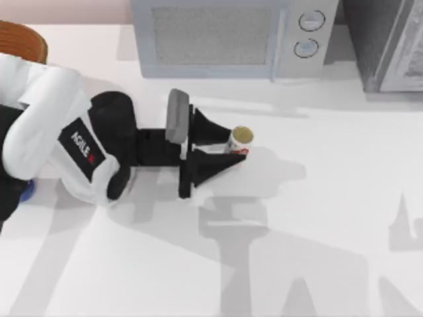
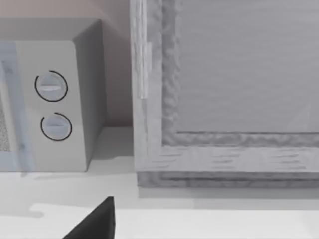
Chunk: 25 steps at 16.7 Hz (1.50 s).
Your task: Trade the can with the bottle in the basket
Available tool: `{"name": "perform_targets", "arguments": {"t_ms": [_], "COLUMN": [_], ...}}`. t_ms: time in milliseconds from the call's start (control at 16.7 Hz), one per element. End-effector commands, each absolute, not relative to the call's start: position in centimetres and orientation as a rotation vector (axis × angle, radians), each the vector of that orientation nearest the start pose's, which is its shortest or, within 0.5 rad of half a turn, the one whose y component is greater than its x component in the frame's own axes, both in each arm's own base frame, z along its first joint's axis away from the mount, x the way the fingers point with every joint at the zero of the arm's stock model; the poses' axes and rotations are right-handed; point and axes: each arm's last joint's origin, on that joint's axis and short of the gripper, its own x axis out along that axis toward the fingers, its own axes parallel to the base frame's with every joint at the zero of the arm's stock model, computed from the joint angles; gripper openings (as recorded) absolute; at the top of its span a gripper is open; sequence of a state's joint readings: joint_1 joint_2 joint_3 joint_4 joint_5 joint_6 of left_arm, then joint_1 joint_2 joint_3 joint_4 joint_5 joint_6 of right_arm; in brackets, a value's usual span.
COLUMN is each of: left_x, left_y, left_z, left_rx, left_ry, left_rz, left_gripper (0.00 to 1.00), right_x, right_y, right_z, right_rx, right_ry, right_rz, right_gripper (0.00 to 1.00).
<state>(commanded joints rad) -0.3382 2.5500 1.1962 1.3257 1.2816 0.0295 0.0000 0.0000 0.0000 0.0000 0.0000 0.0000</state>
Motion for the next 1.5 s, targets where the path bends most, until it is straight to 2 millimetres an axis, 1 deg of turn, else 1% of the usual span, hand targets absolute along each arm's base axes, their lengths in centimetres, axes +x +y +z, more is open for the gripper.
{"name": "perform_targets", "arguments": {"t_ms": [180, 960, 1020, 1500], "left_x": [40.02, 40.02, 40.02, 39.99], "left_y": [-16.75, -16.75, -16.75, -16.81], "left_z": [1.8, 1.8, 1.8, 1.79], "left_rx": [0.0, 0.0, 0.0, 0.0], "left_ry": [0.0, 0.0, 0.0, 0.0], "left_rz": [-1.591, -1.591, -1.591, -1.592], "left_gripper": [0.0, 0.98, 1.0, 1.0], "right_x": [10.57, 10.57, 10.57, 10.57], "right_y": [-0.12, -0.12, -0.12, -0.12], "right_z": [16.0, 16.0, 16.0, 16.0], "right_rx": [0.0, 0.0, 0.0, 0.0], "right_ry": [0.0, 0.0, 0.0, 0.0], "right_rz": [0.0, 0.0, 0.0, 0.0], "right_gripper": [1.0, 1.0, 1.0, 1.0]}}
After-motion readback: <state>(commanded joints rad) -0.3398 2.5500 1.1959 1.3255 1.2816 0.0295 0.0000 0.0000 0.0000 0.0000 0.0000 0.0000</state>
